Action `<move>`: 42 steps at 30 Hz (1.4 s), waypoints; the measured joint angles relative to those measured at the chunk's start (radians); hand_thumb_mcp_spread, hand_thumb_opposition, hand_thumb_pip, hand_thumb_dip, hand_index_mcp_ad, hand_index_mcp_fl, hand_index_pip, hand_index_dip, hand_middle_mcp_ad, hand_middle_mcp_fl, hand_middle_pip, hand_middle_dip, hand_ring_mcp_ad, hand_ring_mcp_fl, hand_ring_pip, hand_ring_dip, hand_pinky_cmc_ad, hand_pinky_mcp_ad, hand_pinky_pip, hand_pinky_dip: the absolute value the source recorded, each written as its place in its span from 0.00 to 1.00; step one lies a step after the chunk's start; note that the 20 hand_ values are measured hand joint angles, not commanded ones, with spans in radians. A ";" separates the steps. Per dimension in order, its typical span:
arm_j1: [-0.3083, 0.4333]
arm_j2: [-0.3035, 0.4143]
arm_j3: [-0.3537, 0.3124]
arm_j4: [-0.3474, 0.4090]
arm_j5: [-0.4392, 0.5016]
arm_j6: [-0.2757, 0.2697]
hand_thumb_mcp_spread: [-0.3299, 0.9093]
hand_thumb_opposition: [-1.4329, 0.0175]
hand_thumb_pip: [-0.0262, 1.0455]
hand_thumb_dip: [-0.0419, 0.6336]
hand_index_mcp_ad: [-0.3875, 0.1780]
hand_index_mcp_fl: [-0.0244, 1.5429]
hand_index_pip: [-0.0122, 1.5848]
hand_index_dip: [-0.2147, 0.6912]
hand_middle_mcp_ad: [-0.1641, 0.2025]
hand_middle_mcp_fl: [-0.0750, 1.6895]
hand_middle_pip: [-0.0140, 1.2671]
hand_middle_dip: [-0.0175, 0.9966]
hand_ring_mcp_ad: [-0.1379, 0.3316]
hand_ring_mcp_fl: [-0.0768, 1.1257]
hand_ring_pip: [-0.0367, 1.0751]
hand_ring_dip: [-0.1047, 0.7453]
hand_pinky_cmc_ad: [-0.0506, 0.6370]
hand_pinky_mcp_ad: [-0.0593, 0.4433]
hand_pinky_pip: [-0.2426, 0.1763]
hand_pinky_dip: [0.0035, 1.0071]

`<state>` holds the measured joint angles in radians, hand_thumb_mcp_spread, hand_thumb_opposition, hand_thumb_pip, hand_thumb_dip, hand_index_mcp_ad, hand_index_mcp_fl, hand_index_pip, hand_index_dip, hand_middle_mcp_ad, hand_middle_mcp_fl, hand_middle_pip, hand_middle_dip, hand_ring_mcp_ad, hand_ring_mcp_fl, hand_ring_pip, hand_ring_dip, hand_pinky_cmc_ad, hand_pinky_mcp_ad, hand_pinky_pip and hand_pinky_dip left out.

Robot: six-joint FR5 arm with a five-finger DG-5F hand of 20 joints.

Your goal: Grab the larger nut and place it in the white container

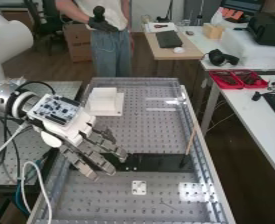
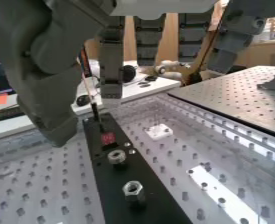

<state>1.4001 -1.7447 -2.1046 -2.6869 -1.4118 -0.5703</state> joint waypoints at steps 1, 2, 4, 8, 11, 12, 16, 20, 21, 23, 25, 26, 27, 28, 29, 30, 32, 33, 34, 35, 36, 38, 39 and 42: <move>-0.003 -0.004 -0.001 0.009 -0.005 -0.001 0.51 0.44 0.63 0.37 0.46 0.03 0.75 0.29 0.55 0.04 0.12 0.14 0.71 0.06 0.12 0.15 0.54 0.65 0.44 0.25; -0.006 -0.010 -0.004 0.027 -0.011 -0.002 0.51 0.42 0.63 0.37 0.46 0.03 0.77 0.31 0.55 0.05 0.12 0.14 0.71 0.06 0.12 0.15 0.54 0.66 0.43 0.25; -0.010 -0.017 -0.011 0.055 -0.016 -0.004 0.51 0.42 0.63 0.37 0.46 0.02 0.80 0.34 0.55 0.04 0.12 0.15 0.71 0.06 0.11 0.15 0.53 0.66 0.43 0.26; -0.014 -0.032 -0.028 0.109 -0.020 -0.016 0.51 0.42 0.63 0.37 0.46 0.02 0.84 0.39 0.55 0.04 0.12 0.15 0.71 0.07 0.12 0.15 0.56 0.66 0.42 0.26; -0.015 -0.049 -0.037 0.140 -0.019 -0.027 0.52 0.42 0.63 0.37 0.46 0.02 0.87 0.41 0.55 0.05 0.12 0.15 0.71 0.07 0.11 0.15 0.56 0.66 0.42 0.26; -0.016 -0.053 -0.038 0.144 -0.018 -0.029 0.51 0.42 0.65 0.37 0.46 0.02 0.87 0.41 0.55 0.04 0.12 0.15 0.71 0.07 0.11 0.15 0.56 0.66 0.42 0.26; -0.017 -0.072 -0.044 0.164 -0.012 -0.039 0.53 0.41 0.66 0.37 0.46 0.02 0.89 0.49 0.55 0.05 0.12 0.15 0.71 0.07 0.11 0.15 0.55 0.66 0.42 0.26; -0.019 -0.083 -0.050 0.186 -0.008 -0.054 0.54 0.41 0.66 0.39 0.46 0.02 0.90 0.52 0.55 0.05 0.12 0.16 0.67 0.07 0.11 0.15 0.55 0.66 0.42 0.26; -0.019 -0.085 -0.050 0.187 -0.008 -0.056 0.54 0.41 0.66 0.40 0.46 0.02 0.91 0.53 0.55 0.04 0.12 0.16 0.67 0.07 0.12 0.15 0.55 0.66 0.42 0.26; -0.022 -0.094 -0.050 0.187 -0.009 -0.059 0.54 0.41 0.66 0.40 0.46 0.02 0.91 0.53 0.55 0.04 0.12 0.16 0.67 0.07 0.12 0.16 0.55 0.66 0.43 0.26; -0.024 -0.100 -0.049 0.186 -0.009 -0.060 0.54 0.41 0.66 0.40 0.46 0.02 0.92 0.55 0.55 0.05 0.12 0.17 0.67 0.07 0.12 0.16 0.55 0.66 0.43 0.26; -0.025 -0.104 -0.047 0.184 -0.009 -0.060 0.54 0.41 0.66 0.40 0.46 0.02 0.93 0.55 0.55 0.04 0.12 0.17 0.67 0.07 0.12 0.16 0.55 0.66 0.43 0.25; -0.026 -0.105 -0.047 0.183 -0.010 -0.061 0.54 0.41 0.66 0.40 0.46 0.02 0.93 0.55 0.55 0.05 0.12 0.17 0.67 0.07 0.12 0.16 0.55 0.66 0.43 0.26; -0.026 -0.107 -0.045 0.181 -0.011 -0.062 0.54 0.41 0.66 0.40 0.46 0.02 0.93 0.55 0.55 0.05 0.12 0.17 0.67 0.07 0.12 0.16 0.55 0.66 0.43 0.25; -0.027 -0.110 -0.043 0.179 -0.013 -0.067 0.55 0.40 0.66 0.40 0.46 0.02 0.93 0.56 0.55 0.05 0.12 0.17 0.67 0.07 0.12 0.16 0.56 0.66 0.43 0.25; -0.027 -0.111 -0.042 0.178 -0.014 -0.069 0.56 0.40 0.66 0.42 0.46 0.02 0.93 0.57 0.55 0.05 0.12 0.17 0.67 0.07 0.12 0.16 0.55 0.66 0.43 0.25; -0.029 -0.114 -0.039 0.171 -0.019 -0.075 0.56 0.40 0.66 0.42 0.46 0.02 0.93 0.57 0.55 0.05 0.12 0.17 0.67 0.07 0.12 0.16 0.55 0.66 0.43 0.25; -0.029 -0.114 -0.038 0.171 -0.019 -0.075 0.55 0.40 0.66 0.41 0.46 0.02 0.93 0.58 0.55 0.05 0.12 0.17 0.67 0.07 0.12 0.16 0.55 0.66 0.43 0.25; -0.030 -0.116 -0.037 0.169 -0.021 -0.075 0.55 0.40 0.66 0.43 0.46 0.02 0.93 0.58 0.55 0.05 0.12 0.17 0.67 0.07 0.12 0.16 0.55 0.66 0.43 0.23; -0.030 -0.118 -0.036 0.166 -0.022 -0.075 0.57 0.40 0.66 0.44 0.46 0.02 0.93 0.59 0.55 0.05 0.12 0.17 0.67 0.07 0.12 0.16 0.55 0.66 0.43 0.23; -0.030 -0.119 -0.037 0.164 -0.023 -0.075 0.57 0.40 0.66 0.44 0.46 0.02 0.93 0.59 0.55 0.05 0.12 0.17 0.67 0.07 0.12 0.16 0.56 0.66 0.43 0.23; -0.031 -0.122 -0.037 0.165 -0.027 -0.077 0.57 0.39 0.66 0.44 0.46 0.02 0.93 0.60 0.55 0.05 0.12 0.17 0.66 0.07 0.11 0.17 0.55 0.66 0.43 0.21; -0.030 -0.122 -0.037 0.165 -0.028 -0.077 0.56 0.39 0.66 0.44 0.46 0.02 0.93 0.60 0.55 0.05 0.12 0.17 0.64 0.07 0.11 0.17 0.55 0.66 0.43 0.21; -0.029 -0.124 -0.038 0.165 -0.029 -0.082 0.56 0.39 0.66 0.46 0.46 0.02 0.93 0.61 0.55 0.05 0.12 0.17 0.64 0.07 0.11 0.17 0.55 0.66 0.43 0.20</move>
<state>1.3711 -1.8682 -2.1425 -2.5222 -1.4404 -0.6527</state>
